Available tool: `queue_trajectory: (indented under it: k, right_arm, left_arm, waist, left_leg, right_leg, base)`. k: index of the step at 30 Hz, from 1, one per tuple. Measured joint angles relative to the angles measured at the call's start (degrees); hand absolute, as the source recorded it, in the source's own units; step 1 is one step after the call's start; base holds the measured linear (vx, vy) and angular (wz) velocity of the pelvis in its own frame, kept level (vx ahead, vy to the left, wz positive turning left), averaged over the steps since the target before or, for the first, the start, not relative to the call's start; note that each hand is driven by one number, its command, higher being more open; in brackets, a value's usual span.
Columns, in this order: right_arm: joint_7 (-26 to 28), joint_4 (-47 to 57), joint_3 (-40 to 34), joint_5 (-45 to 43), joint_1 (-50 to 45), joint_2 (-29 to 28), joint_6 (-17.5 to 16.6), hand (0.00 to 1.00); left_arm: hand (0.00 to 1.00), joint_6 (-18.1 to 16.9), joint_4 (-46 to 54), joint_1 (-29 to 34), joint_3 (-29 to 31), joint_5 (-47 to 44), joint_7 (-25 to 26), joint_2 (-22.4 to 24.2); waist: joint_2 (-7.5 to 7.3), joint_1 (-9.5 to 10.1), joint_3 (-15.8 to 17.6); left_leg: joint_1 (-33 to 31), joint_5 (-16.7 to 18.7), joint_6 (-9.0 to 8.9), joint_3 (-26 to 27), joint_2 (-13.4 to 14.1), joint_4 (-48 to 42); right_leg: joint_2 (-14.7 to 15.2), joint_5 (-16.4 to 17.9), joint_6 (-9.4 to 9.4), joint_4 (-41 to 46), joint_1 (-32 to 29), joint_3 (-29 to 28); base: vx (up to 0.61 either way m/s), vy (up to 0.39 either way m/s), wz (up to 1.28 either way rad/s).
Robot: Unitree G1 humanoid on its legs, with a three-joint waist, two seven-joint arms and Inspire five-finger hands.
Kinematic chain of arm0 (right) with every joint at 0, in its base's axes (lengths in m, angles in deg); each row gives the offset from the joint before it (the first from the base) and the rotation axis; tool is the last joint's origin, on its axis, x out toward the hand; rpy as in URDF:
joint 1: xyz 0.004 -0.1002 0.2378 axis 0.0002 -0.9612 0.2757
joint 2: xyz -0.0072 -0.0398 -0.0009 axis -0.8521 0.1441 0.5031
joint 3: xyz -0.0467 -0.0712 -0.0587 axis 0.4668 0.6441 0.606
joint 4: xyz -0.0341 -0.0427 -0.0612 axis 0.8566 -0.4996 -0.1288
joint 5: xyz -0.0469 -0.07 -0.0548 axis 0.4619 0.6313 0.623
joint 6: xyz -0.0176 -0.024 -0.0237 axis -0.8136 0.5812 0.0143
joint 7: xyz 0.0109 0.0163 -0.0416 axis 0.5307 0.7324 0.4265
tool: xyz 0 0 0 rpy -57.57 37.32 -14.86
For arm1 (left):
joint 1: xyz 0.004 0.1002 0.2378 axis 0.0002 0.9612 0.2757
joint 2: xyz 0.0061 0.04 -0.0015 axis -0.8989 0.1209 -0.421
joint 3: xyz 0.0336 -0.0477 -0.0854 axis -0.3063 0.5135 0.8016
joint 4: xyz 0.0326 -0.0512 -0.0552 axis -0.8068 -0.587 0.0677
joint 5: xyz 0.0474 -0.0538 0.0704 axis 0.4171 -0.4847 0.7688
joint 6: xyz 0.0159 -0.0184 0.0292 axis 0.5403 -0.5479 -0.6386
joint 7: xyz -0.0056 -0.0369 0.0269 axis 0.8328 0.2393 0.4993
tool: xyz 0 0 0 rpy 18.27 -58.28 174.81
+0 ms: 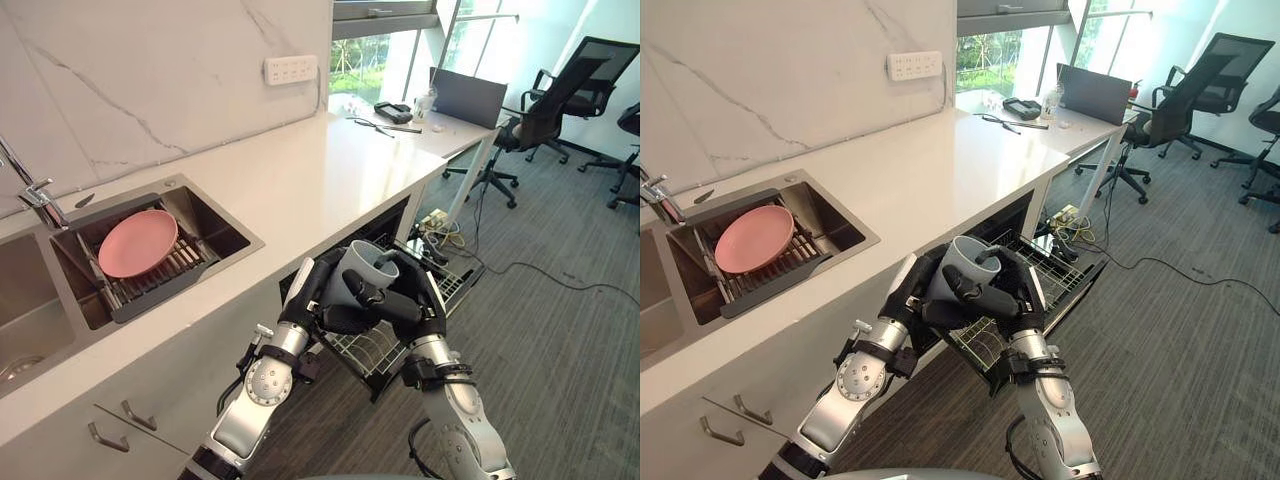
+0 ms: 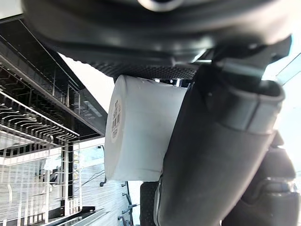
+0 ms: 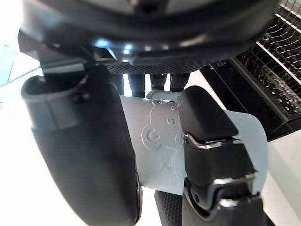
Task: Walk over to the sink, pick up the cup, carry it to the dishwasher, place the cup inside the dishwasher, then close the dishwasher door
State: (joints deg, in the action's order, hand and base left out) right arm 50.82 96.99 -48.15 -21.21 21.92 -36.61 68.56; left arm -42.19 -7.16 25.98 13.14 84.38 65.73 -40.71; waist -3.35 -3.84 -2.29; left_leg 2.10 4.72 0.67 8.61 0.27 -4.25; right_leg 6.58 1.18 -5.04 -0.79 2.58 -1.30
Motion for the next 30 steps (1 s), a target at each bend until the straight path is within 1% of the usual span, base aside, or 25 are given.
queue_trajectory:
  k: [5, 8, 14, 17, 20, 23, 24, 27, 30]
  right_arm:
    - [0.01, 3.67, -1.71, 4.59, 0.39, -2.22, -0.34, 0.30]
    - [0.09, 3.76, -2.17, 5.74, 1.12, -2.99, -0.35, 0.30]
    - [0.25, 3.75, -3.19, 7.83, 2.43, -3.49, 0.31, 0.30]
    - [-1.32, 3.71, -6.66, 8.59, 2.59, -5.54, 0.56, 0.30]
    - [-3.57, 3.45, -11.84, 9.52, 2.82, -5.80, 0.74, 0.30]
    - [-5.45, 3.47, -15.38, 10.10, 2.80, -5.95, 0.75, 0.30]
    - [-6.64, 3.50, -16.36, 12.13, 2.78, -6.08, 0.75, 0.30]
    - [-9.81, 3.98, -16.61, 19.19, 2.71, -7.25, 0.75, 0.30]
    - [-11.36, 4.76, -16.22, 23.32, 2.66, -8.91, 0.75, 0.30]
  left_arm:
    - [0.90, -0.02, 3.06, 0.14, 1.36, -0.16, -0.07, 1.43]
    - [0.90, -0.02, 3.28, 0.24, 2.10, -0.44, -0.17, 2.61]
    - [0.90, -0.04, 3.44, 1.45, 3.99, -4.30, -1.17, 5.07]
    - [0.90, -0.79, 4.23, 2.64, 5.30, -5.89, -1.18, 5.83]
    - [0.90, -2.24, 4.37, 3.94, 9.41, -6.92, -0.86, 6.21]
    - [0.90, -2.51, 4.46, 4.15, 13.38, -6.91, 0.59, 6.92]
    - [0.90, -2.52, 4.74, 4.47, 14.40, -6.89, 1.60, 7.10]
    - [0.90, -2.52, 5.94, 6.27, 14.51, -6.49, 3.61, 7.67]
    - [0.90, -2.53, 6.77, 7.43, 14.46, -5.56, 4.71, 8.87]
  waist:
    - [-0.01, 0.09, 0.01]
    - [-0.04, 0.20, 0.03]
    - [0.00, 0.74, 0.15]
    - [0.03, 1.36, 0.28]
    - [0.04, 1.41, 0.62]
    - [0.15, 1.37, 1.51]
    - [0.18, 1.33, 1.81]
    - [0.33, 1.29, 2.07]
    - [0.36, 1.37, 2.21]
  left_leg:
    - [0.27, 0.01, 0.00, 0.09, 0.01, 0.03]
    - [0.34, 0.01, -0.01, 0.11, 0.02, 0.04]
    - [0.37, 0.02, -0.02, 0.10, 0.03, 0.12]
    - [0.38, 0.03, -0.03, 0.03, 0.03, 0.13]
    - [0.54, 0.04, -0.03, -0.08, 0.01, 0.13]
    - [0.72, 0.04, -0.04, -0.08, 0.03, 0.12]
    - [0.72, 0.04, -0.04, -0.08, 0.05, 0.12]
    - [0.67, 0.05, -0.05, -0.09, 0.05, 0.21]
    - [0.53, 0.05, -0.05, -0.26, 0.04, 0.24]
  right_leg:
    - [0.00, 0.00, -0.01, 0.05, 0.19, -0.08]
    - [-0.01, -0.01, -0.02, 0.06, 0.24, -0.10]
    - [-0.02, -0.01, -0.03, 0.03, 0.30, -0.07]
    - [-0.01, -0.01, -0.03, 0.02, 0.37, 0.02]
    - [0.01, 0.00, -0.04, 0.01, 0.62, 0.14]
    - [0.01, 0.01, -0.04, 0.01, 0.80, 0.14]
    - [-0.01, 0.01, -0.04, -0.01, 0.80, 0.14]
    - [-0.01, 0.00, -0.04, -0.25, 0.80, 0.17]
    - [0.00, 0.00, -0.04, -0.37, 0.83, 0.37]
  base:
    - [0.00, 0.000, 0.00]
    - [0.00, 0.000, 0.00]
    - [0.00, 0.000, 0.00]
    - [0.00, 0.000, 0.00]
    - [0.00, 0.000, 0.00]
    - [0.00, 0.000, 0.00]
    - [0.00, 0.000, 0.00]
    - [0.00, 0.000, 0.00]
    - [0.00, 0.000, 0.02]
